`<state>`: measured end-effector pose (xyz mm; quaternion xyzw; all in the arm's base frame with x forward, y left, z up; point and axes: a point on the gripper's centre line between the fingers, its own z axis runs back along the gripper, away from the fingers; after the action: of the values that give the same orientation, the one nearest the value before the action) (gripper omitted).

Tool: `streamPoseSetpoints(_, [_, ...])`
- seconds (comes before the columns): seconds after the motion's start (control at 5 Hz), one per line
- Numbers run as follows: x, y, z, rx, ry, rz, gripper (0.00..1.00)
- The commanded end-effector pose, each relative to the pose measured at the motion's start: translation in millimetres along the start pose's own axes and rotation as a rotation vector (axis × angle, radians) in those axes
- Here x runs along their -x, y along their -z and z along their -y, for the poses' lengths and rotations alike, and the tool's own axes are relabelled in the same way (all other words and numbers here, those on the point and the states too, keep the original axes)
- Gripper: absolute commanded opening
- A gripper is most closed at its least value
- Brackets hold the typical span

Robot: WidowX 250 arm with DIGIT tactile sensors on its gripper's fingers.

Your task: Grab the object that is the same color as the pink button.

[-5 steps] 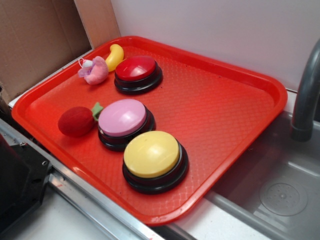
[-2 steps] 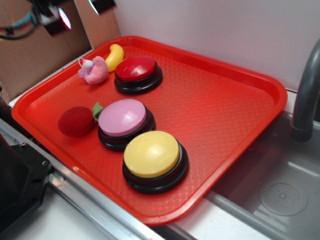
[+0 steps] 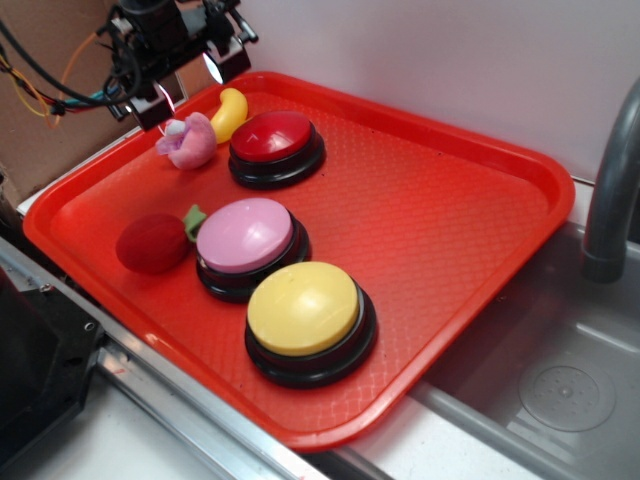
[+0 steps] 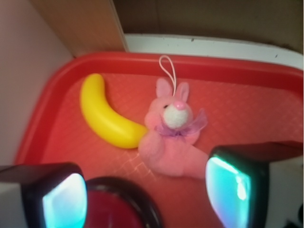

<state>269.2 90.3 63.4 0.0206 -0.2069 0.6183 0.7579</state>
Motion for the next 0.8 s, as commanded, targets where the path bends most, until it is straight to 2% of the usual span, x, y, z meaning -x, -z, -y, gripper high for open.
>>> streamPoseSetpoints(0.0, [-31.4,22.9,-7.7,-0.056,-0.093,0.03,1.0])
streamPoseSetpoints(0.4, [-40.1,46.7,-13.9,-0.131,-0.143,0.033,1.0])
streamPoseSetpoints(0.6, [-45.2,55.0,-18.9,-0.138,-0.176,-0.014,1.0])
